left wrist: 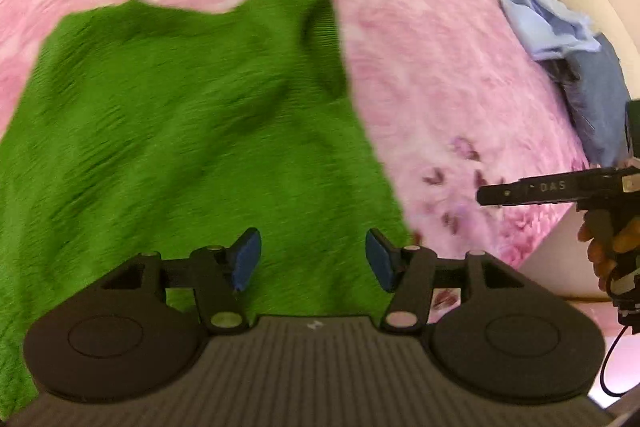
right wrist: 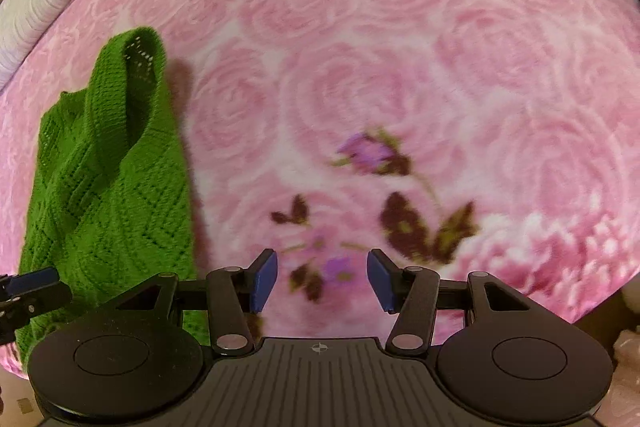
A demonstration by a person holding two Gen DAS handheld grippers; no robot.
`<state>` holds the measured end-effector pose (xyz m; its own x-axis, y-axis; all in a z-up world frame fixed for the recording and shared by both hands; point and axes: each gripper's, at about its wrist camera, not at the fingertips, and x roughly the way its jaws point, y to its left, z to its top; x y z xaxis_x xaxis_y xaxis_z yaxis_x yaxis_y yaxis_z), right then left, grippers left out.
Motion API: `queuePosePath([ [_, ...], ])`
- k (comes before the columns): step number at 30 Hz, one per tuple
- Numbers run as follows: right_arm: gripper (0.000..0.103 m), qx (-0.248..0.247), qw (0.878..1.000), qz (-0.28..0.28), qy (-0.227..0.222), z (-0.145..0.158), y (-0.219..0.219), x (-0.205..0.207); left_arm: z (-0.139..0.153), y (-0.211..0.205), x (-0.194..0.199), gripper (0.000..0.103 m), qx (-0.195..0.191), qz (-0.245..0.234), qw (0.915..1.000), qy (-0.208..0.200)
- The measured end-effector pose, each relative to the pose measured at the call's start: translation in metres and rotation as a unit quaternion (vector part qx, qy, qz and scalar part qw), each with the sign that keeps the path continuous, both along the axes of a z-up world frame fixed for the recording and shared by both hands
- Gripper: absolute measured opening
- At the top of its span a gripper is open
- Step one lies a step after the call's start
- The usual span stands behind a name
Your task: Fold clothes
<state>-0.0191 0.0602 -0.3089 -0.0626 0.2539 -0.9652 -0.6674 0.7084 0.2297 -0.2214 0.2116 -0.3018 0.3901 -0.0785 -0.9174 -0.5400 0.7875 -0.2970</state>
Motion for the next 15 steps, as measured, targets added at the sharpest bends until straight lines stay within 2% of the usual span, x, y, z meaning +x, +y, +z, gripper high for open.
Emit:
queuePosePath([
  [4,0.054,-0.003,1.0,-0.008,-0.007,0.002,-0.012,0.017,-0.014,-0.018,0.038,0.059,0.034,0.002,0.9993,0.019],
  [7,0.054,-0.004,1.0,-0.016,-0.012,0.005,-0.022,0.028,-0.034,-0.024,0.062,0.064,0.056,0.016,0.9964,0.062],
  [9,0.054,-0.005,1.0,-0.021,-0.016,0.007,-0.028,0.035,-0.048,-0.028,0.074,0.064,0.074,0.022,0.9923,0.097],
  [10,0.054,-0.004,1.0,-0.023,-0.016,0.007,-0.03,0.037,-0.051,-0.028,0.073,0.062,0.075,0.028,0.992,0.097],
  [11,0.054,-0.004,1.0,-0.025,-0.015,0.006,-0.032,0.039,-0.053,-0.027,0.072,0.053,0.076,0.034,0.9917,0.097],
  [12,0.054,-0.003,0.999,-0.03,-0.013,0.005,-0.033,0.041,-0.056,-0.026,0.07,0.022,0.077,0.04,0.9914,0.098],
  [13,0.054,-0.002,0.999,-0.033,-0.01,0.003,-0.034,0.041,-0.058,-0.025,0.069,0.011,0.078,0.046,0.9911,0.098],
  [14,0.054,-0.001,0.999,-0.032,-0.008,0.003,-0.033,0.041,-0.06,-0.024,0.067,0.009,0.077,0.053,0.9909,0.097],
  [15,0.055,0.0,0.999,-0.032,-0.005,0.002,-0.032,0.04,-0.053,-0.012,0.055,0.007,0.051,0.077,0.9927,0.078],
])
